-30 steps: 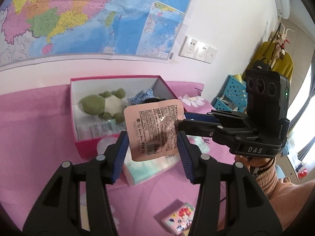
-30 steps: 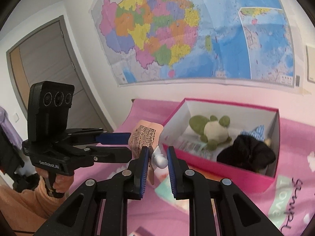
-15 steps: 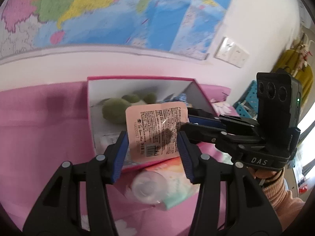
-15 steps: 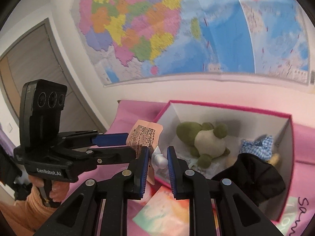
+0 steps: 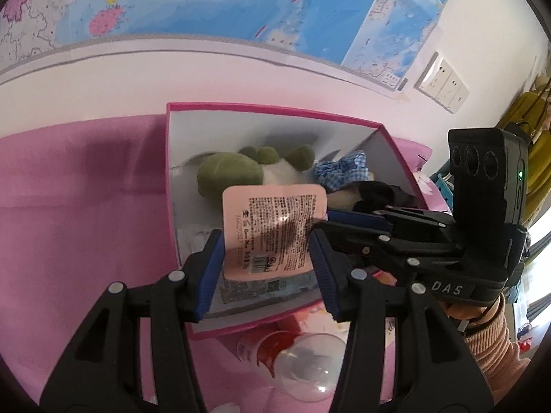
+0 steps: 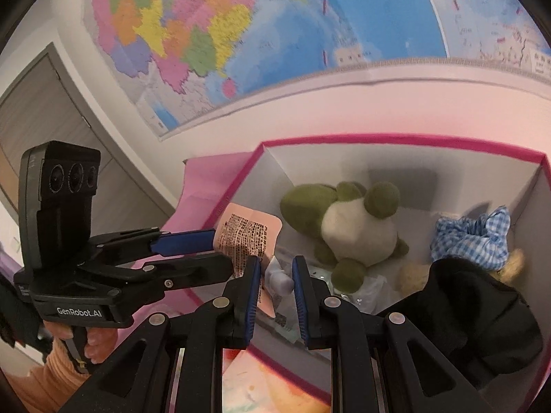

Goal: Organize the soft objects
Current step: 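Carry the peach wipe packet into the pink box and open the right tool, then move the right tool down to the pink floral tissue pack, then grasp the pink floral tissue pack with the right tool and lift it, then carry the floral tissue pack over the pink box with the right tool, then lower the floral tissue pack into the box and open the right tool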

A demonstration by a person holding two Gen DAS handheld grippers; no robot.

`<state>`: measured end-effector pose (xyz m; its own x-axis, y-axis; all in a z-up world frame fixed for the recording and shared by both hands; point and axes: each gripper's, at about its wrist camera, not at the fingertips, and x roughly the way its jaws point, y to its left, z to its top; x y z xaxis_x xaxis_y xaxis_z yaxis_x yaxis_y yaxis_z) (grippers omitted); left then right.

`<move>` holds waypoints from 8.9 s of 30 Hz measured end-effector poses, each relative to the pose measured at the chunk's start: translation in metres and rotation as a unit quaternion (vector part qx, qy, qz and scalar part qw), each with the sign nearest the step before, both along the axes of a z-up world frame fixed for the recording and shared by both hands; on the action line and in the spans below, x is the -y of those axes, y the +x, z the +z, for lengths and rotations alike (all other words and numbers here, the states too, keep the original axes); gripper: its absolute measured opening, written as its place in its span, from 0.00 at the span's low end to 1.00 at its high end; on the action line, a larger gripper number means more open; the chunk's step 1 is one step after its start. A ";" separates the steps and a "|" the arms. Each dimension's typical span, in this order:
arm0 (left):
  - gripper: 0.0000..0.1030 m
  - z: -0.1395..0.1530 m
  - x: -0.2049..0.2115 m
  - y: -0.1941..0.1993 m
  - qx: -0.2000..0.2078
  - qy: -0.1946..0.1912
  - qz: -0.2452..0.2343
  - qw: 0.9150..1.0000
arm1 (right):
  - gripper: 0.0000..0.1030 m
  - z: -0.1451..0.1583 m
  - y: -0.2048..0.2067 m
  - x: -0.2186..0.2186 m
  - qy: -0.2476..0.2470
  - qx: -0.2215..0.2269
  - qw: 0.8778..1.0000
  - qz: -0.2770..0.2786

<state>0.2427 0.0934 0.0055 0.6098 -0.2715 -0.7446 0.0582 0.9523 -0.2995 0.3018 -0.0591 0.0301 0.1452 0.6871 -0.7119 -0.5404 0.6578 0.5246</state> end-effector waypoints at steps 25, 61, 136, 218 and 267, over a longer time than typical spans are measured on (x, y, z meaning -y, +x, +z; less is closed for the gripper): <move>0.64 0.029 0.023 -0.141 0.088 0.018 -0.033 0.995 | 0.46 0.069 -0.100 0.067 0.030 0.059 0.998 0.012; 0.44 -0.082 0.104 -0.211 -0.080 -0.074 -0.167 0.980 | 0.36 -0.021 -0.226 0.100 -0.027 -0.103 0.993 0.047; 0.44 0.033 0.092 -0.139 0.083 0.009 -0.130 0.988 | 0.28 0.073 -0.136 0.089 0.007 0.078 0.997 0.004; 0.44 0.028 0.066 -0.032 0.062 0.031 -0.074 0.995 | 0.28 0.045 -0.043 0.062 0.006 0.060 0.998 -0.030; 0.44 0.000 0.051 0.001 0.018 0.036 -0.033 0.999 | 0.30 0.013 -0.023 0.039 -0.047 0.030 0.998 -0.038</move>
